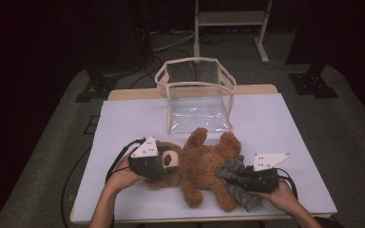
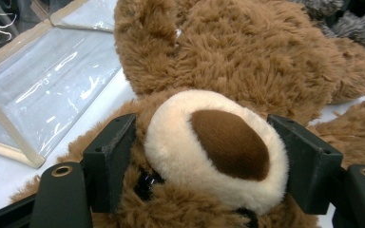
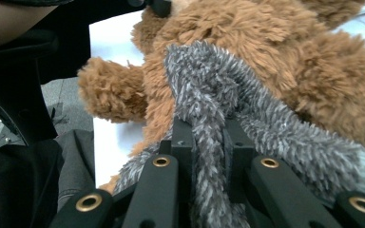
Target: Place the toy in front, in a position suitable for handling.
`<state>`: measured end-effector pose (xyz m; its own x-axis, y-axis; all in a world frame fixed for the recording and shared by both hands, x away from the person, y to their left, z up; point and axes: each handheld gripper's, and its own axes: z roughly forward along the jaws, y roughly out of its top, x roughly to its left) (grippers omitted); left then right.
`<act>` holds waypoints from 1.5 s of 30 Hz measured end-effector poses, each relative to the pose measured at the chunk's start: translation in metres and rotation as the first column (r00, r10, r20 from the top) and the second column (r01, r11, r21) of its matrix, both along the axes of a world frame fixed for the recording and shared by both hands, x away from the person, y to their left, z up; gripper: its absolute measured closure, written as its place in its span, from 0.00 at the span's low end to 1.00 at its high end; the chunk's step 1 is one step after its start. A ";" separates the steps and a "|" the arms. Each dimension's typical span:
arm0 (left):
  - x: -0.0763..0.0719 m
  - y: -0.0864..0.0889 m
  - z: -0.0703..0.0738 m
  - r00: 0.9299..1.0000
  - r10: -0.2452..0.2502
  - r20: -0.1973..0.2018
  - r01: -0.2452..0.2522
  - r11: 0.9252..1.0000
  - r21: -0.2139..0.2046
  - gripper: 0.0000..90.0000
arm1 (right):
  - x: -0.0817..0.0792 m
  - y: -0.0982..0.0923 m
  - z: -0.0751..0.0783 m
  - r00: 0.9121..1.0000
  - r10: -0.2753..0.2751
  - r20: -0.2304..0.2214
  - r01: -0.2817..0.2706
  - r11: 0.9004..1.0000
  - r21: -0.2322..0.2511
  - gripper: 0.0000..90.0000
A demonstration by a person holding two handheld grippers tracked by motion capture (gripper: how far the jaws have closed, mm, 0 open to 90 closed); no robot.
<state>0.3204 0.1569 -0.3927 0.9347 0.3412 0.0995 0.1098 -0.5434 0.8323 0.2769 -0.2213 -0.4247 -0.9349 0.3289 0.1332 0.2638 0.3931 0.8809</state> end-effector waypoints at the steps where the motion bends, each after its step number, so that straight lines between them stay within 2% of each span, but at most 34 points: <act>1: 0.000 0.001 0.000 1.000 -0.007 -0.003 0.007 1.000 -0.001 0.30 | -0.001 0.002 0.001 1.000 0.010 0.000 -0.010 1.000 -0.006 0.87; 3: -0.001 0.002 -0.001 1.000 -0.018 -0.004 0.018 1.000 -0.003 0.31 | -0.001 0.002 0.005 1.000 0.017 0.009 -0.016 1.000 -0.017 0.87; 6: -0.001 0.002 -0.002 1.000 -0.023 -0.010 0.023 1.000 -0.007 0.32 | 0.001 -0.001 0.013 1.000 0.006 0.029 -0.006 1.000 -0.008 0.86; 7: -0.001 0.002 -0.002 1.000 -0.026 -0.012 0.026 1.000 -0.008 0.32 | 0.006 -0.003 0.023 0.998 -0.010 0.058 0.010 1.000 0.003 0.86; 8: -0.001 0.002 -0.002 1.000 -0.026 -0.012 0.026 1.000 -0.008 0.32 | 0.006 -0.003 0.023 0.998 -0.010 0.058 0.010 1.000 0.003 0.86; 9: -0.002 0.001 -0.002 0.999 -0.030 -0.010 0.030 1.000 -0.006 0.32 | 0.012 -0.002 0.034 0.996 -0.019 0.083 0.018 1.000 0.019 0.86; 11: -0.004 0.001 -0.002 0.999 -0.035 -0.003 0.035 0.999 0.008 0.32 | 0.016 0.000 0.040 0.995 -0.021 0.098 0.019 1.000 0.023 0.86; 12: -0.004 0.001 -0.002 0.999 -0.036 -0.002 0.036 0.999 0.009 0.32 | 0.021 0.005 0.048 0.993 -0.022 0.120 0.019 1.000 0.024 0.86; 14: -0.004 0.001 -0.002 0.999 -0.037 0.000 0.037 0.999 0.012 0.32 | 0.026 0.012 0.055 0.991 -0.014 0.134 0.013 1.000 0.011 0.86; 16: -0.005 0.001 -0.002 0.999 -0.039 0.001 0.039 0.999 0.012 0.32 | 0.036 0.024 0.058 0.987 -0.006 0.158 0.011 0.999 -0.031 0.86; 19: -0.005 0.001 -0.001 0.999 -0.041 0.001 0.041 0.999 0.015 0.32 | 0.049 0.032 0.054 0.987 -0.003 0.160 0.017 0.996 -0.084 0.86; 20: -0.005 0.001 -0.001 0.999 -0.042 0.001 0.042 0.999 0.014 0.32 | 0.051 0.032 0.053 0.988 -0.008 0.152 0.022 0.996 -0.086 0.86; 22: -0.005 0.001 -0.002 0.999 -0.041 -0.001 0.041 0.999 0.010 0.32 | 0.057 0.026 0.049 0.991 -0.026 0.134 0.036 0.997 -0.075 0.87; 25: -0.005 0.001 -0.002 0.999 -0.043 0.001 0.043 0.999 0.010 0.32 | 0.058 0.011 0.044 0.991 -0.052 0.123 0.062 0.995 -0.082 0.87; 27: -0.005 0.001 -0.001 0.999 -0.043 0.001 0.043 0.999 0.013 0.32 | 0.056 -0.003 0.042 0.989 -0.081 0.121 0.093 0.991 -0.099 0.86; 29: -0.006 0.000 -0.001 0.999 -0.044 0.005 0.044 0.999 0.018 0.31 | 0.055 -0.015 0.042 0.987 -0.108 0.117 0.120 0.988 -0.096 0.86; 32: -0.006 -0.001 0.000 0.999 -0.047 0.009 0.047 0.999 0.026 0.31 | 0.052 -0.030 0.052 0.981 -0.148 0.122 0.155 0.987 -0.052 0.86; 34: -0.006 0.000 -0.001 0.999 -0.048 0.008 0.048 0.999 0.025 0.31 | 0.050 -0.031 0.063 0.977 -0.152 0.147 0.158 0.987 -0.028 0.86; 36: -0.006 0.000 -0.001 0.999 -0.050 0.008 0.049 0.998 0.024 0.31 | 0.052 -0.024 0.074 0.974 -0.144 0.173 0.149 0.989 -0.018 0.86; 39: -0.006 0.000 0.000 0.999 -0.052 0.009 0.051 0.998 0.026 0.31 | 0.060 -0.004 0.082 0.974 -0.111 0.198 0.122 0.992 -0.041 0.86; 40: -0.006 0.000 0.000 0.999 -0.052 0.010 0.052 0.998 0.027 0.31 | 0.064 0.003 0.082 0.976 -0.101 0.191 0.112 0.992 -0.051 0.86; 43: -0.007 0.000 -0.001 0.998 -0.054 0.011 0.053 0.998 0.025 0.31 | 0.077 0.022 0.075 0.982 -0.066 0.176 0.084 0.992 -0.096 0.86; 45: -0.006 0.001 -0.001 0.998 -0.057 0.011 0.057 0.998 0.025 0.31 | 0.088 0.031 0.062 0.989 -0.050 0.139 0.071 0.986 -0.148 0.86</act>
<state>0.3140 0.1577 -0.3934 0.9513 0.2847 0.1183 0.0683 -0.5687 0.8197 0.3646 -0.1900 -0.3623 -0.9185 0.3924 -0.0481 0.1747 0.5119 0.8411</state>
